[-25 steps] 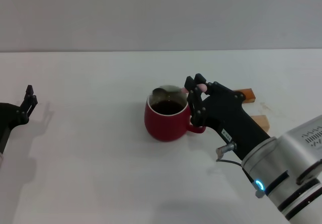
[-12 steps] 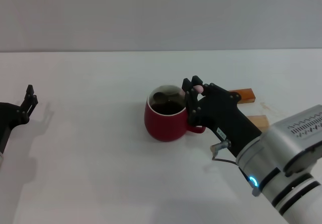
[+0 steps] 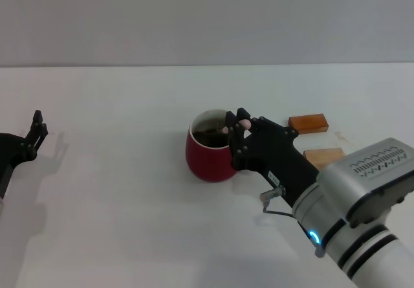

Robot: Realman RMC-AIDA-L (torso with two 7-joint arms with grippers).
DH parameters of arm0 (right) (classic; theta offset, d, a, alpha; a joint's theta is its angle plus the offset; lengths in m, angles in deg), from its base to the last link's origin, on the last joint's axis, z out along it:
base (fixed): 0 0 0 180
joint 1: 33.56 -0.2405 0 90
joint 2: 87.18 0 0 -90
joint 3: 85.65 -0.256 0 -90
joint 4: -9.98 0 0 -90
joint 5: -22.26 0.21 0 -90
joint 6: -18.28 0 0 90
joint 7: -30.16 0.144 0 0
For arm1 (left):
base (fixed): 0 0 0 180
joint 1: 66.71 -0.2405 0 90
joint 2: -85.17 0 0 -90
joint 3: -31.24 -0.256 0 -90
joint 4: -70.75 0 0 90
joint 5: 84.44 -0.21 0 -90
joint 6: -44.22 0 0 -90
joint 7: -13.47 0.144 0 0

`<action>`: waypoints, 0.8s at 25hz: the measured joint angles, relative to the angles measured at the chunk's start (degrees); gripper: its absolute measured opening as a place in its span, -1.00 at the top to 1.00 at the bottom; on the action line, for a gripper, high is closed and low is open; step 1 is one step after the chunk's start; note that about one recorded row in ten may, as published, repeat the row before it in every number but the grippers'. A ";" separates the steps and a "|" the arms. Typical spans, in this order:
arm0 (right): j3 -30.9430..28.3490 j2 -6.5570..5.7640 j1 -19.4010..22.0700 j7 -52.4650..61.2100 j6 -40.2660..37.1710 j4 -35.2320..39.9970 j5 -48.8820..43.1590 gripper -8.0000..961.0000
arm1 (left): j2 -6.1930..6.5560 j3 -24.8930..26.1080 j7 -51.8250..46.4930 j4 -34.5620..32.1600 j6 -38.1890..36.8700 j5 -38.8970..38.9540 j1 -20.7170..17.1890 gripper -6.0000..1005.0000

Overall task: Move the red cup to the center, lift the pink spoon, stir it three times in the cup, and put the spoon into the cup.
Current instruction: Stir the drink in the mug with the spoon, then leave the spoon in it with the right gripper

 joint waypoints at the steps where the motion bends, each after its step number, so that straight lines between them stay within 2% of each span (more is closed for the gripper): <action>1: -0.01 0.19 -0.40 0.00 0.02 0.52 0.00 0.70 | 0.00 0.00 0.00 0.00 0.00 0.00 -0.03 -0.67; 8: -1.64 1.60 -3.94 0.01 2.22 4.01 0.07 0.70 | 0.00 0.00 -0.20 0.00 -0.05 0.00 -0.23 -0.67; 13: -2.77 1.73 -5.92 0.27 2.30 6.18 0.37 0.70 | -0.08 0.00 -0.31 0.01 -0.06 0.00 -0.23 -0.67; 20: -5.48 1.69 -6.47 0.32 2.32 6.95 0.40 0.70 | -0.09 0.00 -0.35 0.01 -0.03 0.00 -0.11 -0.67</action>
